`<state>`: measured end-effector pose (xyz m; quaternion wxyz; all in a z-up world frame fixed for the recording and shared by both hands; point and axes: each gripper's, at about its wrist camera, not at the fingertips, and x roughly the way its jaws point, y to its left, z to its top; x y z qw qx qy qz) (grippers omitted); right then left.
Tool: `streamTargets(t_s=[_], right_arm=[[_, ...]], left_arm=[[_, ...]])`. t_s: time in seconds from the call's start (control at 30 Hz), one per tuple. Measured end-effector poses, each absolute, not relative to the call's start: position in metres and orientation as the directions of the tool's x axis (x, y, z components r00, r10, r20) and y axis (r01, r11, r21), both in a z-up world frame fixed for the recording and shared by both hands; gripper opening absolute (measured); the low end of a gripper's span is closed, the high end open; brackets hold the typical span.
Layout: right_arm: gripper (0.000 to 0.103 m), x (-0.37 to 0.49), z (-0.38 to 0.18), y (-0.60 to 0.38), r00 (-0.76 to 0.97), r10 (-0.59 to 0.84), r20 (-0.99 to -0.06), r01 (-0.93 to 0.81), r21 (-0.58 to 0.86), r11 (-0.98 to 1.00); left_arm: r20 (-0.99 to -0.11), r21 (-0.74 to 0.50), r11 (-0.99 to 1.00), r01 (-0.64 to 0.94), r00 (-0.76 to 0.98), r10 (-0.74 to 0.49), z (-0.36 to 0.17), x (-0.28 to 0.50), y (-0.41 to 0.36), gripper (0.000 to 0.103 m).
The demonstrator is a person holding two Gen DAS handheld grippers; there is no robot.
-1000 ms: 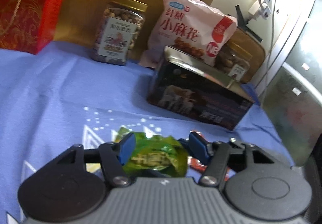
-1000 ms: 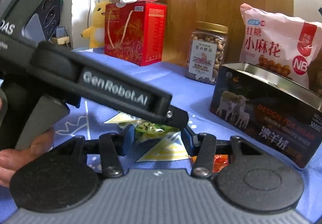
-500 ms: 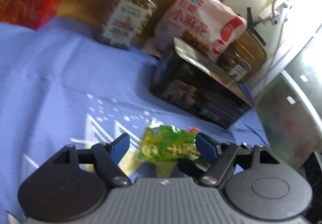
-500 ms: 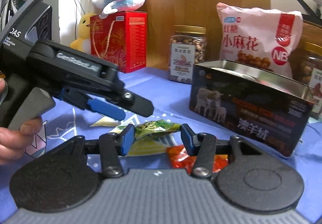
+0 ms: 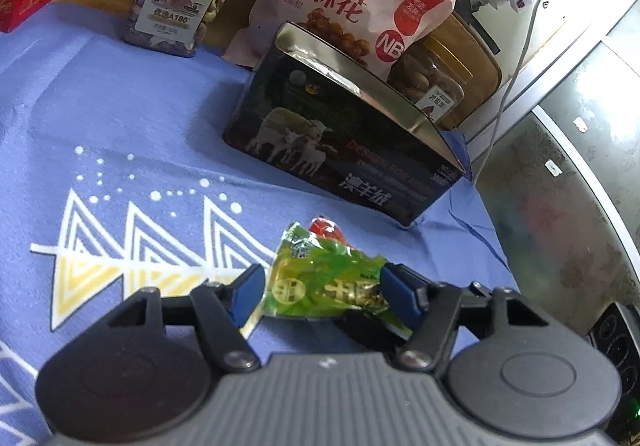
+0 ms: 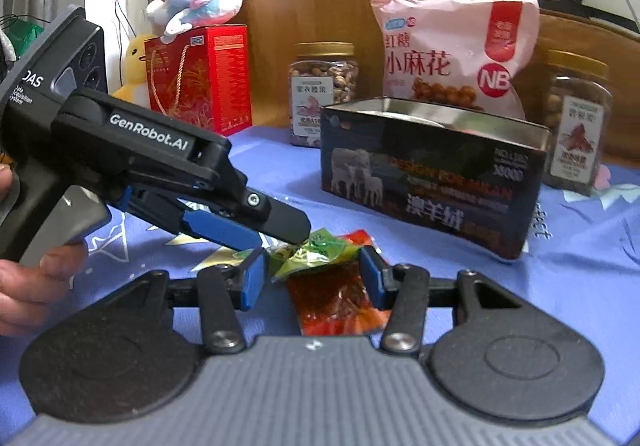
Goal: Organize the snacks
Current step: 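Lift the green snack pack over the tin box and release it inside, then withdraw the left gripper from the tin box toward the red-orange snack pack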
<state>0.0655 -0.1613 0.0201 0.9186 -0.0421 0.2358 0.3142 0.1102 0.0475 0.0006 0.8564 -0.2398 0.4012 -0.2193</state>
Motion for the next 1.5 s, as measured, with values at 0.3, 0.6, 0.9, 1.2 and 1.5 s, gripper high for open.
streamTargets(t_s=[0.3, 0.6, 0.9, 1.2, 1.5], right_arm=[[0.052, 0.073, 0.055, -0.179, 0.797, 0.516, -0.314, -0.545, -0.006, 0.838], [0.053, 0.136, 0.068, -0.188, 0.86, 0.447, -0.247, -0.468, -0.031, 0.883], [0.062, 0.17, 0.042, -0.206, 0.903, 0.33, -0.275, -0.349, -0.023, 0.937], [0.062, 0.159, 0.044, -0.219, 0.903, 0.337, -0.267, -0.336, 0.049, 0.941], [0.062, 0.107, 0.041, -0.217, 0.872, 0.385, -0.303, -0.388, 0.053, 0.92]], left_arm=[[-0.497, -0.597, 0.759, 0.261, 0.622, -0.605, 0.049, 0.133, 0.029, 0.064], [-0.469, -0.511, 0.787, 0.346, 0.654, -0.593, 0.087, 0.199, -0.013, 0.064], [-0.531, -0.359, 0.883, 0.302, 0.712, -0.46, 0.064, 0.229, -0.041, 0.066], [-0.519, -0.162, 0.957, 0.241, 0.804, -0.29, 0.076, 0.179, -0.041, 0.07], [-0.56, -0.06, 0.988, 0.142, 0.815, -0.151, 0.057, 0.116, -0.006, 0.071]])
